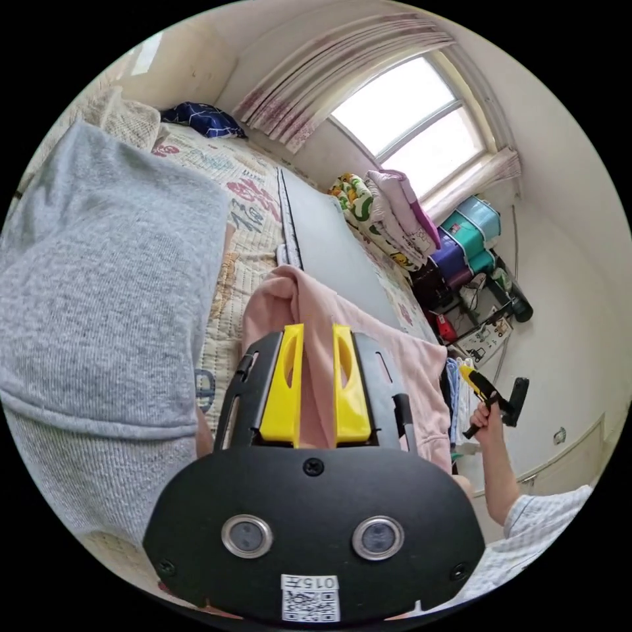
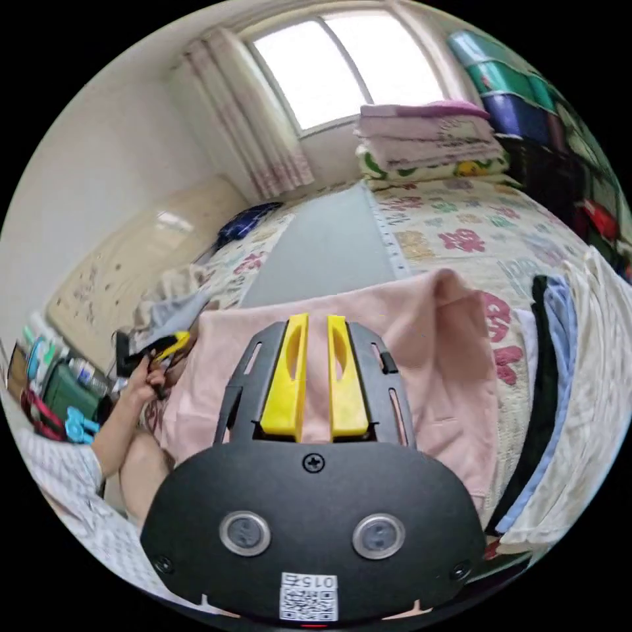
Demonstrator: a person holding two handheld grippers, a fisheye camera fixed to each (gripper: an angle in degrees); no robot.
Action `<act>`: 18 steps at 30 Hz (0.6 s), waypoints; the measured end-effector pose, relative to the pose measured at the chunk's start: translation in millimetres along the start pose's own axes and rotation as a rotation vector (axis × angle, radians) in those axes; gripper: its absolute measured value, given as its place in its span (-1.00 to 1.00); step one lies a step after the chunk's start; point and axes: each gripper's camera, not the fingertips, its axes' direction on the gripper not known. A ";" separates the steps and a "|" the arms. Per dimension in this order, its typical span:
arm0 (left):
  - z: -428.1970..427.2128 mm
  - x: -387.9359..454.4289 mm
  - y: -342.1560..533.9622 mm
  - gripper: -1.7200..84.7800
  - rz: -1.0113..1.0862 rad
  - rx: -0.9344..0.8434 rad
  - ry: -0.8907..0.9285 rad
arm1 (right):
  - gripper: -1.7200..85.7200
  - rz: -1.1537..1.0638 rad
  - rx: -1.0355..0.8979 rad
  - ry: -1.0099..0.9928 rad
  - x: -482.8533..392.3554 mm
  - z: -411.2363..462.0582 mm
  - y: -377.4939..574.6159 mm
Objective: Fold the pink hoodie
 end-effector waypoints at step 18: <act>78.7 -10.9 -42.1 -0.79 -0.088 -0.100 0.062 | -0.91 -0.730 -0.482 0.005 -277.9 223.9 449.6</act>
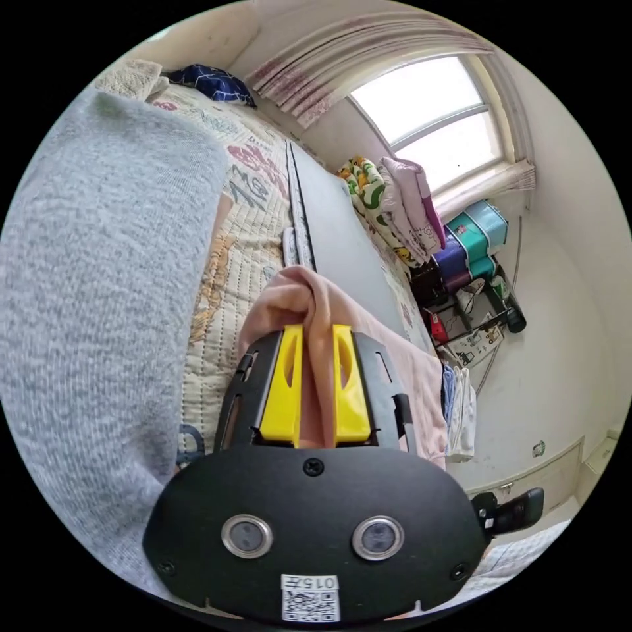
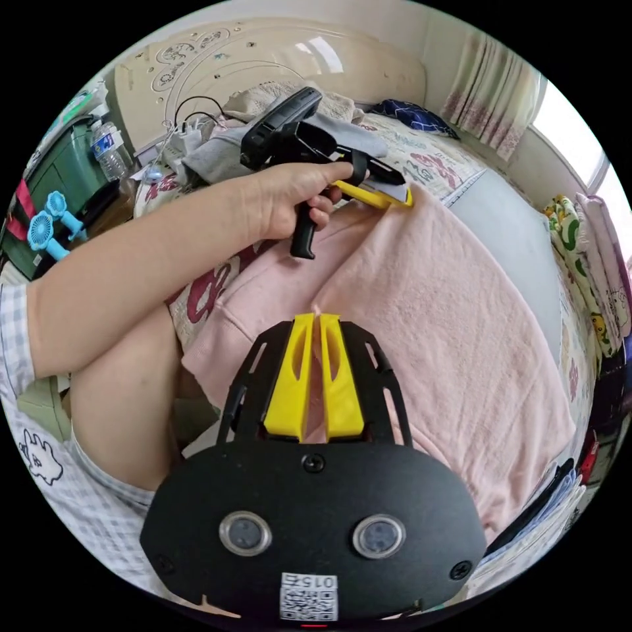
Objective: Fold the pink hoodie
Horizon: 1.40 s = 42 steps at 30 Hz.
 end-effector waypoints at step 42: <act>59.1 311.3 59.6 -0.76 0.499 -0.273 -0.147 | -0.82 0.692 0.421 0.074 157.4 -345.6 209.2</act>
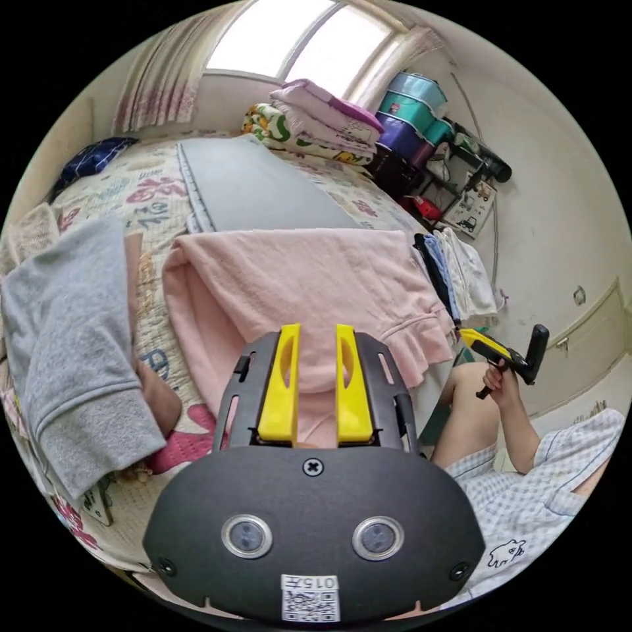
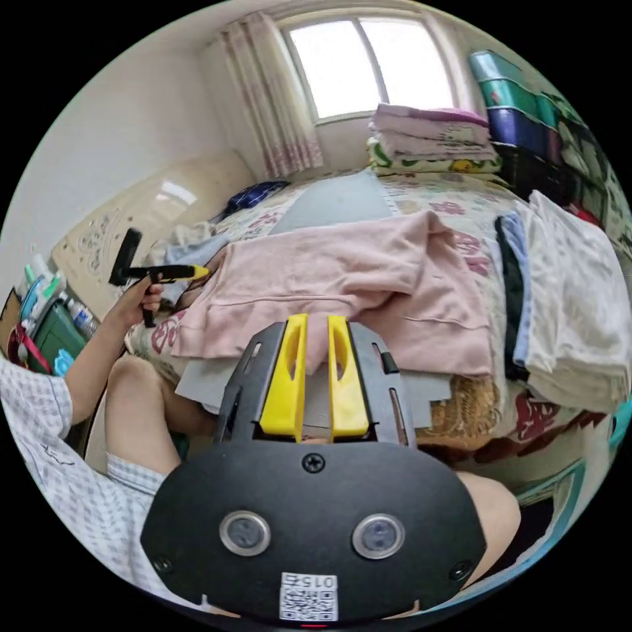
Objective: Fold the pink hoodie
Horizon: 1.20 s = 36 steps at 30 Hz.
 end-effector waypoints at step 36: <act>256.4 454.0 -305.5 -0.68 0.479 -0.197 -0.094 | -0.70 0.236 -0.200 -0.101 82.9 -223.8 -354.9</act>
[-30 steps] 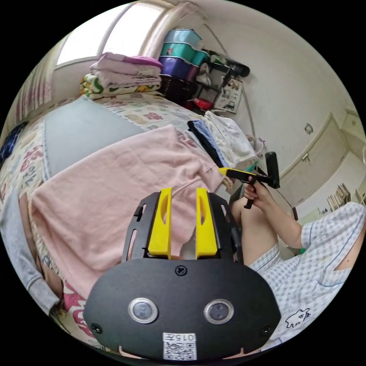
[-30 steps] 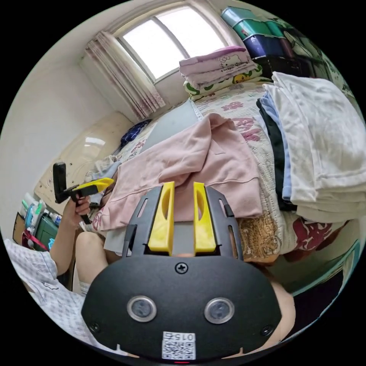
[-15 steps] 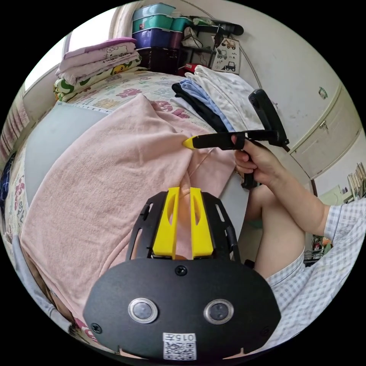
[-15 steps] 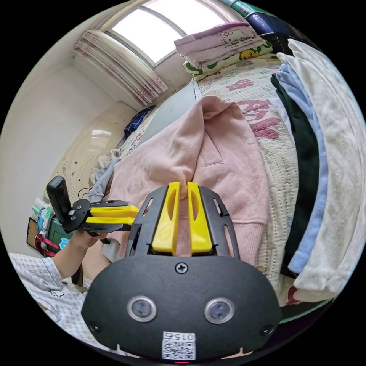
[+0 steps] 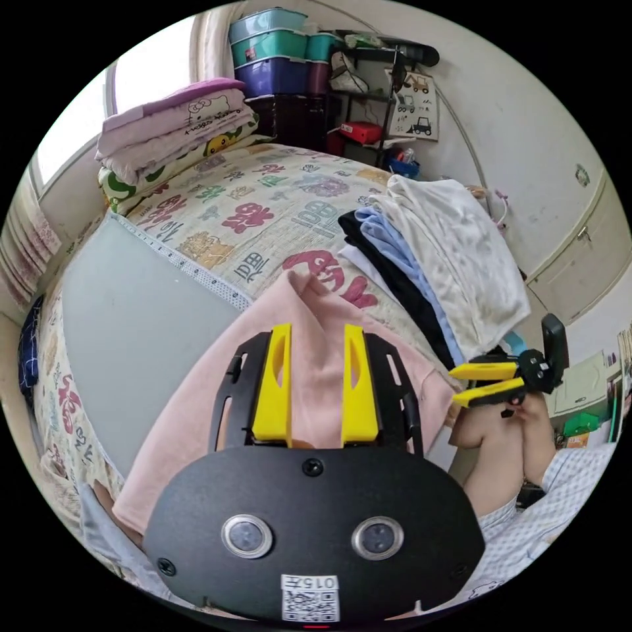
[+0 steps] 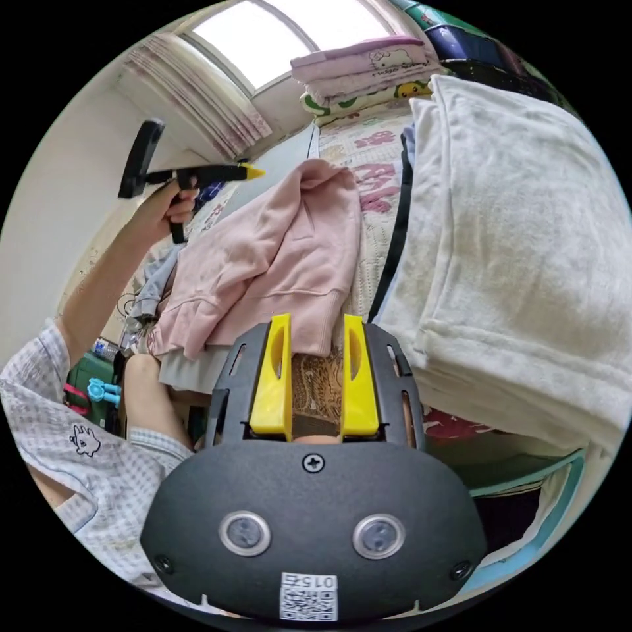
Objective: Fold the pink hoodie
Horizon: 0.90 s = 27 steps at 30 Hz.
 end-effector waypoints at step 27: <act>16.5 -36.7 -58.0 -0.92 -0.151 0.018 -0.216 | -0.94 0.075 0.287 -0.064 -85.7 -58.4 93.9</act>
